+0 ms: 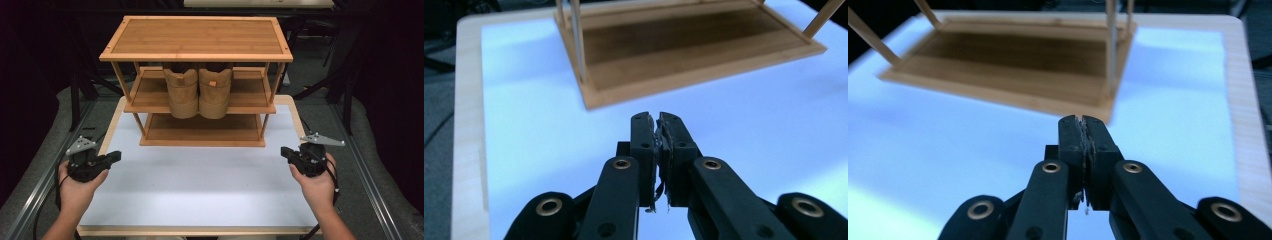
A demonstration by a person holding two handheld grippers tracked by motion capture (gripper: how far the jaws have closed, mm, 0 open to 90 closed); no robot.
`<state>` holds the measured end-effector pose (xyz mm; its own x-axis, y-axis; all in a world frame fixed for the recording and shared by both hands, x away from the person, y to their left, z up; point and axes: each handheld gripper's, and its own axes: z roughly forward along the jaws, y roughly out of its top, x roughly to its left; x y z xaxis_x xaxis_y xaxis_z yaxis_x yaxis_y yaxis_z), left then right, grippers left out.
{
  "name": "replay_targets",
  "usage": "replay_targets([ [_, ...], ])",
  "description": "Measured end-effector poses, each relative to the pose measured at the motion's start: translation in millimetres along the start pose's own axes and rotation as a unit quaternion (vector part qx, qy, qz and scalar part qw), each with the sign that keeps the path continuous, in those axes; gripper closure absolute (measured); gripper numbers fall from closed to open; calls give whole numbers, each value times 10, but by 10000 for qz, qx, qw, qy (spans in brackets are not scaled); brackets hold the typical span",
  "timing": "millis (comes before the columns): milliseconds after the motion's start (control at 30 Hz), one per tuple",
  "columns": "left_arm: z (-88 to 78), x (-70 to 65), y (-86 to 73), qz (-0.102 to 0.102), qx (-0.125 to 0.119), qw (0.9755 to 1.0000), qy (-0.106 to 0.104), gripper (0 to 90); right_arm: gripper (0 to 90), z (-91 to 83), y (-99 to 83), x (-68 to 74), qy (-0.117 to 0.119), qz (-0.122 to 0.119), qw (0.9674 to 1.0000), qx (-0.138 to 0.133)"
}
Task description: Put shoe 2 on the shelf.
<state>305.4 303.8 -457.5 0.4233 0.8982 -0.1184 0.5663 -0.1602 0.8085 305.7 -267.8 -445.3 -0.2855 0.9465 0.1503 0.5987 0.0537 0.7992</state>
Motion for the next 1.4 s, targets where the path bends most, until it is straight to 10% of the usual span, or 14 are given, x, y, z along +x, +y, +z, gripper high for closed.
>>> replay_targets([
  [433, 314, 20, -665, -296, 169, 9994, 65, 712, 811, 333, -674, -1, -350, 115, 9993, 67],
  [700, 445, -30, -766, -78, 265, 9996, 83, 618, 731, 461, -936, 151, -675, -154, 9976, -96],
  [800, 490, -37, -812, -12, 373, 9993, 82, 610, 683, 469, -990, 145, -369, -101, 9992, -135],
  [1400, 609, 15, -879, -1, 529, 9984, 174, 443, 510, 549, -1056, 15, -469, 147, 9985, 234],
])
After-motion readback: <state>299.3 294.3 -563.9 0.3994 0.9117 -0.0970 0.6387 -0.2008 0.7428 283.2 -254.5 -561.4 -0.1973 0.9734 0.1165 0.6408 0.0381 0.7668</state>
